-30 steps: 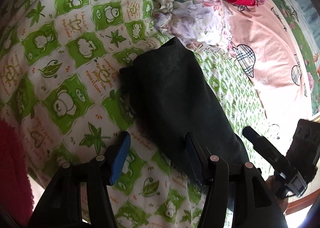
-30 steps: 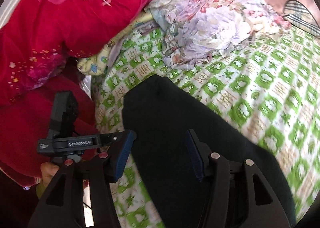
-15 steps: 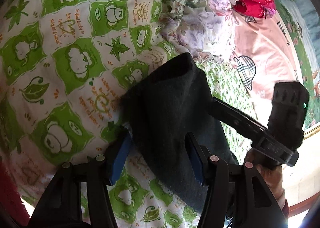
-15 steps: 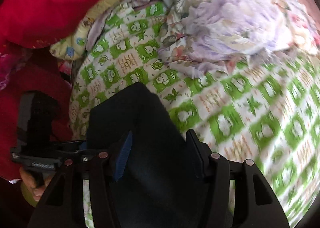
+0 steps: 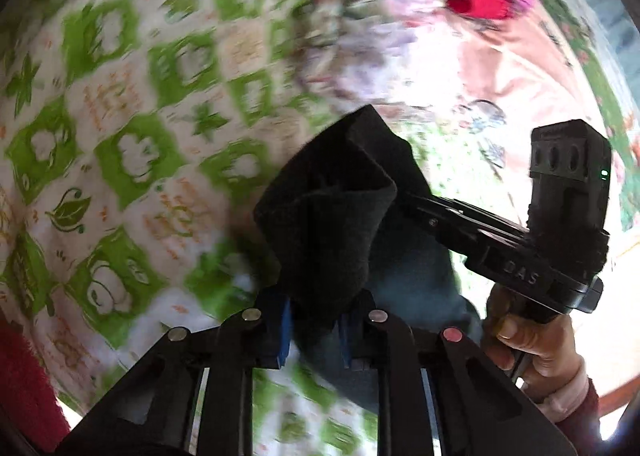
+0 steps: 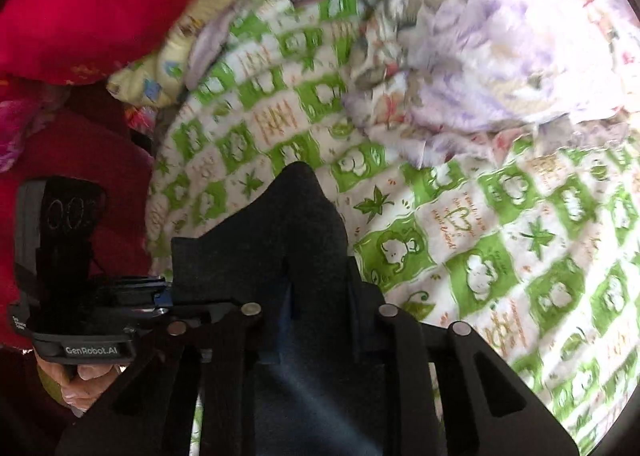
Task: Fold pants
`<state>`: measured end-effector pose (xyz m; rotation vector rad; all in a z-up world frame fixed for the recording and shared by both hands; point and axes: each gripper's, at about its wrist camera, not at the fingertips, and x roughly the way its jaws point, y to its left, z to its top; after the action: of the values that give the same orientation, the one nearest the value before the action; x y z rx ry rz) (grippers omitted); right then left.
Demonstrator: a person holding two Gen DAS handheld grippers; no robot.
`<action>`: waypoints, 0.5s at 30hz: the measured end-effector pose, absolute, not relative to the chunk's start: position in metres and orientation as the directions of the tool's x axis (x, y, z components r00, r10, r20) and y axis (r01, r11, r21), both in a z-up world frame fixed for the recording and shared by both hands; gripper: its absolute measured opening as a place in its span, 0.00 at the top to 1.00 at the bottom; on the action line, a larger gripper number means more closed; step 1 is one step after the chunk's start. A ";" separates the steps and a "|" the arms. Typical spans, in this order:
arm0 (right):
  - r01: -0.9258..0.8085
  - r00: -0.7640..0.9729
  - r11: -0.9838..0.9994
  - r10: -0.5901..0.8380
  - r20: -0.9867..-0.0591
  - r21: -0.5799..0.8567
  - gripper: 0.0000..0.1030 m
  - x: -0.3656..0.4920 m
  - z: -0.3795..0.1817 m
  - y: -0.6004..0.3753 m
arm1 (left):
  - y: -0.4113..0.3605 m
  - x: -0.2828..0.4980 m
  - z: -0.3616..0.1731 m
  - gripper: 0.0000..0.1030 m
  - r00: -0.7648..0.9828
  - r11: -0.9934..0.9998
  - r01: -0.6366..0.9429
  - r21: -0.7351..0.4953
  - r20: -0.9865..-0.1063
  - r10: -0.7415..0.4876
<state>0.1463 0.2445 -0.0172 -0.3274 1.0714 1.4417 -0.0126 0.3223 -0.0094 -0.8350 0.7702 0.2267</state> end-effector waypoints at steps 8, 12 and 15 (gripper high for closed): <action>-0.879 -0.134 0.192 0.779 -0.612 0.437 0.79 0.144 0.042 0.167 | 0.276 -0.021 0.056 0.84 0.784 0.738 -0.323 -0.593 -0.604 -0.142; -0.856 -0.098 0.207 0.835 -0.541 0.474 0.79 0.144 0.062 0.118 | 0.245 -0.021 0.081 0.84 0.802 0.771 -0.239 -0.590 -0.568 -0.186; -0.840 -0.063 0.219 0.870 -0.490 0.497 0.79 0.146 0.069 0.076 | 0.216 -0.019 0.096 0.84 0.807 0.795 -0.178 -0.580 -0.549 -0.219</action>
<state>0.1462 0.0757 0.0686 0.0446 0.8430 1.4000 -0.0188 0.2160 0.0961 -0.6631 0.6441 -0.0238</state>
